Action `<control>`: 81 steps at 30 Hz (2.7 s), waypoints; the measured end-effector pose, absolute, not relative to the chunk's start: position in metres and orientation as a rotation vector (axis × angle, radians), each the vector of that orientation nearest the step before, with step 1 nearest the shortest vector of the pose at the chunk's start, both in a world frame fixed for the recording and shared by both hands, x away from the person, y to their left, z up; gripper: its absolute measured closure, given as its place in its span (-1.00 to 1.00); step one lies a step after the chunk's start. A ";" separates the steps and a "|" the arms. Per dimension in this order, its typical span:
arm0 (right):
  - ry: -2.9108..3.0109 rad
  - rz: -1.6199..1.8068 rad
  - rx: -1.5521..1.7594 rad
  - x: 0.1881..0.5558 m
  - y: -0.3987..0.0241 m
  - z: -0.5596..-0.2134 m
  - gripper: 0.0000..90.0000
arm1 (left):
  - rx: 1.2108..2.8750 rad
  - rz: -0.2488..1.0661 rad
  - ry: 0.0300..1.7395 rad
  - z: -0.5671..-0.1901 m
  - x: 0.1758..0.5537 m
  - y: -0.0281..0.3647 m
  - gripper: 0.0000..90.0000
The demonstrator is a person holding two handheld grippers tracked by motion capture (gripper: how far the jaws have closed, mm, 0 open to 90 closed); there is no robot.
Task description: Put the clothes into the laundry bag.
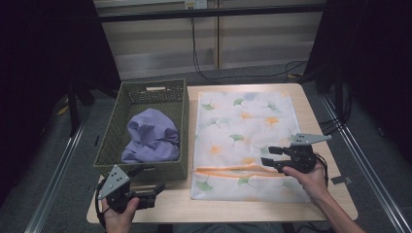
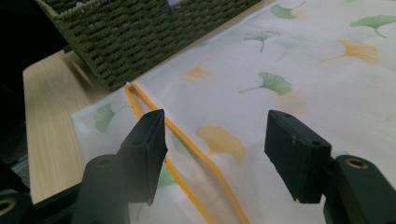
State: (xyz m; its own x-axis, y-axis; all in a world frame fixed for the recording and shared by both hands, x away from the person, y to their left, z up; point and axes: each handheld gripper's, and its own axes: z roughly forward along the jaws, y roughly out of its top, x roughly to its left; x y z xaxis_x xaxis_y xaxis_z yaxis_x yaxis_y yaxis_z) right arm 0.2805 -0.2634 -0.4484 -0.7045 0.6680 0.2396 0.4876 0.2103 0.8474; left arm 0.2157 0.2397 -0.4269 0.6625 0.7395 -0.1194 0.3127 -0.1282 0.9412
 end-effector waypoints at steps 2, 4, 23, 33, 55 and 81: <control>2.309 1.516 1.122 0.288 -0.258 -0.448 -0.15 | 1.703 0.439 0.853 -0.426 0.216 0.242 -0.89; 2.349 1.505 1.099 0.294 -0.252 -0.446 -0.16 | 1.712 0.464 0.850 -0.427 0.215 0.242 -0.89; 2.474 1.459 1.024 0.321 -0.239 -0.466 -0.08 | 1.710 0.475 0.863 -0.425 0.215 0.240 -0.89; 2.582 1.363 0.965 0.316 -0.231 -0.474 -0.03 | 1.751 0.488 0.822 -0.425 0.212 0.239 -0.89; 2.583 1.070 0.880 0.316 -0.222 -0.501 0.49 | 1.773 0.492 0.835 -0.427 0.216 0.237 -0.89; 2.464 1.236 1.077 0.324 -0.238 -0.487 0.88 | 1.750 0.474 0.834 -0.427 0.219 0.239 -0.88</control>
State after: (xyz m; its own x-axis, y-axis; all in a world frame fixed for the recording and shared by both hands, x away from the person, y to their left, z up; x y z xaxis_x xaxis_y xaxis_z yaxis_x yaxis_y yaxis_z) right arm 0.3242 -0.2382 -0.4868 -0.7207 0.6766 0.1507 0.5252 0.3911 0.7558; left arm 0.2191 0.2393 -0.4266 0.6737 0.7339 -0.0867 0.3015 -0.1659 0.9389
